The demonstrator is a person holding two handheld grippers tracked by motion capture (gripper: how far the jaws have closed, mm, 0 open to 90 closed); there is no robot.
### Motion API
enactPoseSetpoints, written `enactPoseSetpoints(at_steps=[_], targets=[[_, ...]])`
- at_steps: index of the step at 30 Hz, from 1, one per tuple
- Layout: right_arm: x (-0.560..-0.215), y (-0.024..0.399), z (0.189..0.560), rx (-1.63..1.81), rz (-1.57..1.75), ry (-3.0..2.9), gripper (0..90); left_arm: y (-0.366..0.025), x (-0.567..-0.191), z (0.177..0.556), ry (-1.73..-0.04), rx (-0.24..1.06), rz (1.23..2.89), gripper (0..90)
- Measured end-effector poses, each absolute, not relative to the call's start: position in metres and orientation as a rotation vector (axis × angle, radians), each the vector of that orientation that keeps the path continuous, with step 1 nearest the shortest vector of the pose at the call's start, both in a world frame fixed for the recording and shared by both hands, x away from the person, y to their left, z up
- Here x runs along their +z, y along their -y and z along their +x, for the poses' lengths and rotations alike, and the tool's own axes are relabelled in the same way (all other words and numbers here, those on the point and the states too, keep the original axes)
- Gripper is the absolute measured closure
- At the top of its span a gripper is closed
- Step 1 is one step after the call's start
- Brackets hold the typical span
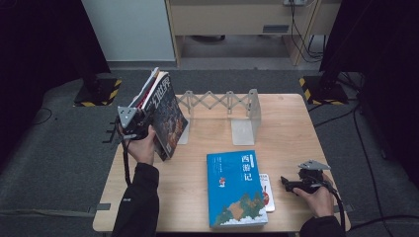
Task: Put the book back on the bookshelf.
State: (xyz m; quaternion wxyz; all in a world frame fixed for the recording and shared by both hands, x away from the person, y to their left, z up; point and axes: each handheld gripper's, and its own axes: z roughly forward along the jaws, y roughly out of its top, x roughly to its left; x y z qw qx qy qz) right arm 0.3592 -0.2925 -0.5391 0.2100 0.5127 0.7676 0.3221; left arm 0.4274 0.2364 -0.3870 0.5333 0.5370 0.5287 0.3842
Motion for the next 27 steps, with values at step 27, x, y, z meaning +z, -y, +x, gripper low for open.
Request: enactPoseSetpoints(at_steps=[27], targets=[[-0.5391,0.2921,0.3594,0.896,1.428,-2.136,3.5,-0.2411,-0.3905,0.4264,-1.227,0.879,1.286,73.2]])
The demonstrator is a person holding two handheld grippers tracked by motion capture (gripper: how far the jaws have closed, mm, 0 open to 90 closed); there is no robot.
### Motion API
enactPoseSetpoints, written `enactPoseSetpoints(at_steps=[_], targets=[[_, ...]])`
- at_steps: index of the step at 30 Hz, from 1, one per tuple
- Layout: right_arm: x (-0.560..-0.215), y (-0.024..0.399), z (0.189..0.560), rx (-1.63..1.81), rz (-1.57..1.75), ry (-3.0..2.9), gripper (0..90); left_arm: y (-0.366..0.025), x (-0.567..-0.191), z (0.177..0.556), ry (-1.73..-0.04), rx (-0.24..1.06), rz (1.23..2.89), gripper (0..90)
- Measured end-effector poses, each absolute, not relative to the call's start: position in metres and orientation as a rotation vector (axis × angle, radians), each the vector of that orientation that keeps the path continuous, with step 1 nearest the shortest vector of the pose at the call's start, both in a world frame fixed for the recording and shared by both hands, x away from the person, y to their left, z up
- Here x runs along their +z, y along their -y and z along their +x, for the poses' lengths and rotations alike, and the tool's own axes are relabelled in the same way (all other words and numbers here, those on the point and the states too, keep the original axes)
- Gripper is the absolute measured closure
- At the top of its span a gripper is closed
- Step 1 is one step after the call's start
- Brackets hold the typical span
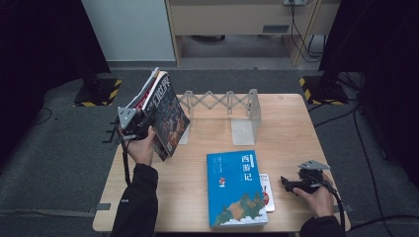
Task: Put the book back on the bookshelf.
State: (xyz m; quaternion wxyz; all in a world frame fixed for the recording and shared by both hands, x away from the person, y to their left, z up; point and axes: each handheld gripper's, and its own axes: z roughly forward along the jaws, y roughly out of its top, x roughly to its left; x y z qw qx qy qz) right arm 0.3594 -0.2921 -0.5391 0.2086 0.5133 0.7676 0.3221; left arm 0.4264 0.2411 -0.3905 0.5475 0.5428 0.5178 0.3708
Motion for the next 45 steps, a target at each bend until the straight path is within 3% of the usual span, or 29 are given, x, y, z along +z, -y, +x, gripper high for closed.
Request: enactPoseSetpoints(at_steps=[19,40,45], targets=[[-0.539,0.292,0.359,0.896,1.428,-2.136,3.5,-0.247,-0.387,0.401,-1.184,0.862,1.336,53.7],[-0.539,0.291,0.359,0.893,1.431,-2.127,4.2,-0.247,-0.407,0.357,-1.093,0.743,1.426,44.9],[-0.537,0.291,0.358,0.895,1.424,-2.141,10.6,-0.242,-0.415,0.352,-1.096,0.712,1.446,41.4]])
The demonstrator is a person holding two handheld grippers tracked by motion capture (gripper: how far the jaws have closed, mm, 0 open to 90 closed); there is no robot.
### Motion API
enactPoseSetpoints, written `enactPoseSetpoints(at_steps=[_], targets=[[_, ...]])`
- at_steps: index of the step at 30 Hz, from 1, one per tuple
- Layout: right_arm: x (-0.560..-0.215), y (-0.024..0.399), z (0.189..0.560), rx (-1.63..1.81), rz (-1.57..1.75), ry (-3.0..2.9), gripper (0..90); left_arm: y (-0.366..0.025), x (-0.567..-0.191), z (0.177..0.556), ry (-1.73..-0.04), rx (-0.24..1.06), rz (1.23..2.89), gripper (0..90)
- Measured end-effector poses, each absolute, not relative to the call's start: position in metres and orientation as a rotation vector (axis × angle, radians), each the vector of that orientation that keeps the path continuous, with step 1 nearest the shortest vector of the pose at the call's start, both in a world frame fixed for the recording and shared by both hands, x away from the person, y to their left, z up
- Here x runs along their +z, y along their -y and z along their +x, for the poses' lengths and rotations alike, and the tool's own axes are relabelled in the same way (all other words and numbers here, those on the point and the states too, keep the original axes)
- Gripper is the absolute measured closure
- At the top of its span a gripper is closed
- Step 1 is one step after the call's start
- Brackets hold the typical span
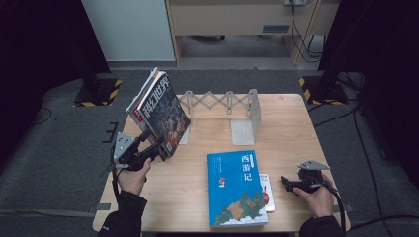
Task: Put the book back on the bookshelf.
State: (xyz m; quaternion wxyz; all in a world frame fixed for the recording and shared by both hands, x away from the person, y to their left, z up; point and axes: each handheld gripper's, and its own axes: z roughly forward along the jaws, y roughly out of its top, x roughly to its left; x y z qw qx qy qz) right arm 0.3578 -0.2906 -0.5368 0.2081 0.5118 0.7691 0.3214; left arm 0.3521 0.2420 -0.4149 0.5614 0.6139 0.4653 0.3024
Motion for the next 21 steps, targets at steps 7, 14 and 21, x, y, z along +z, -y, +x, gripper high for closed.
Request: enactPoseSetpoints(at_steps=[7,14,21], targets=[[-0.531,0.289,0.356,0.884,1.394,-2.161,21.1,-0.231,-0.428,0.347,-1.086,0.675,1.504,38.4],[-0.523,0.288,0.353,0.955,1.412,-2.132,25.9,-0.217,-0.444,0.348,-1.083,0.607,1.569,35.4],[-0.515,0.280,0.349,1.027,1.384,-2.137,28.0,-0.206,-0.454,0.347,-1.071,0.557,1.628,32.3]])
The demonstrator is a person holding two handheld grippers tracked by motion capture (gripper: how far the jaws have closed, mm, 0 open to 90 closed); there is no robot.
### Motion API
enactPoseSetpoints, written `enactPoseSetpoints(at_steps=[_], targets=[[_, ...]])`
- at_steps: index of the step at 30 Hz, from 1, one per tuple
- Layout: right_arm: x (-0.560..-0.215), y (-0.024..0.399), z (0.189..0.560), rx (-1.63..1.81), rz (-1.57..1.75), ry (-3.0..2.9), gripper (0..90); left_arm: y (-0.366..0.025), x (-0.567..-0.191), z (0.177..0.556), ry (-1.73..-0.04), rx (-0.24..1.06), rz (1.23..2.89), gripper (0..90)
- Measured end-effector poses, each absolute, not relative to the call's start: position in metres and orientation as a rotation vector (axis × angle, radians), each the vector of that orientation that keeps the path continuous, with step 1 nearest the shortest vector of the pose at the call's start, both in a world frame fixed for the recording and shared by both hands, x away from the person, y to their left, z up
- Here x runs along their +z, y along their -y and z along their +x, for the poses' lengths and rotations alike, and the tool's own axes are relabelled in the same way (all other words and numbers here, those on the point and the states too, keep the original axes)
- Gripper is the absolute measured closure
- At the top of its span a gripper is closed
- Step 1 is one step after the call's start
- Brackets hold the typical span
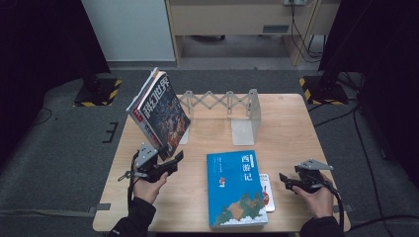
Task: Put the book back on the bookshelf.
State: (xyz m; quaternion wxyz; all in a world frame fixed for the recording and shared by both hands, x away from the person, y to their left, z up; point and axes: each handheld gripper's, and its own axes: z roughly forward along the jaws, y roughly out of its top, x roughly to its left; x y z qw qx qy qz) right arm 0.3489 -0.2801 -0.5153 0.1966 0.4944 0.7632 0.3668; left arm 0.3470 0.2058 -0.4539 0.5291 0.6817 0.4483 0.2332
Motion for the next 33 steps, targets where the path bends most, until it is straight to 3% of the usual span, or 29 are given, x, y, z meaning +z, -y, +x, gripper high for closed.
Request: enactPoseSetpoints(at_steps=[19,33], targets=[[-0.504,0.259,0.343,1.186,1.355,-2.132,31.1,-0.170,-0.484,0.343,-1.024,0.413,1.825,28.3],[-0.501,0.240,0.341,1.302,1.338,-2.165,31.3,-0.147,-0.499,0.342,-0.999,0.284,1.869,25.8]])
